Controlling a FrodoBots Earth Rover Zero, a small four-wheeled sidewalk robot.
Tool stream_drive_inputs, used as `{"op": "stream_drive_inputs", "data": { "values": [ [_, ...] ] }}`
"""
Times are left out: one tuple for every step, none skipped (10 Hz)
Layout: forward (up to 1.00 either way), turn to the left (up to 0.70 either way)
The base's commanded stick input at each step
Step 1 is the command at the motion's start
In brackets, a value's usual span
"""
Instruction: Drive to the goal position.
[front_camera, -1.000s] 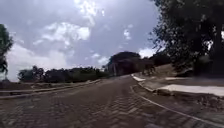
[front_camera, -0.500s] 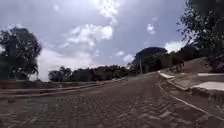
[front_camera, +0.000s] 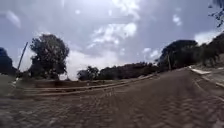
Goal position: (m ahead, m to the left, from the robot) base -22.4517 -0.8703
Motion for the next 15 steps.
{"op": "stream_drive_inputs", "data": {
  "values": [
    [0.70,0.27],
    [0.70,0.27],
    [0.70,0.27],
    [0.70,0.27],
    [0.70,0.27],
    [0.70,0.27],
    [0.70,0.27],
    [0.70,0.27],
    [0.70,0.27],
    [0.70,0.27],
    [0.70,0.27],
    [0.70,0.27],
    [0.70,0.27],
    [0.70,0.27],
    [0.70,0.27]
  ]
}}
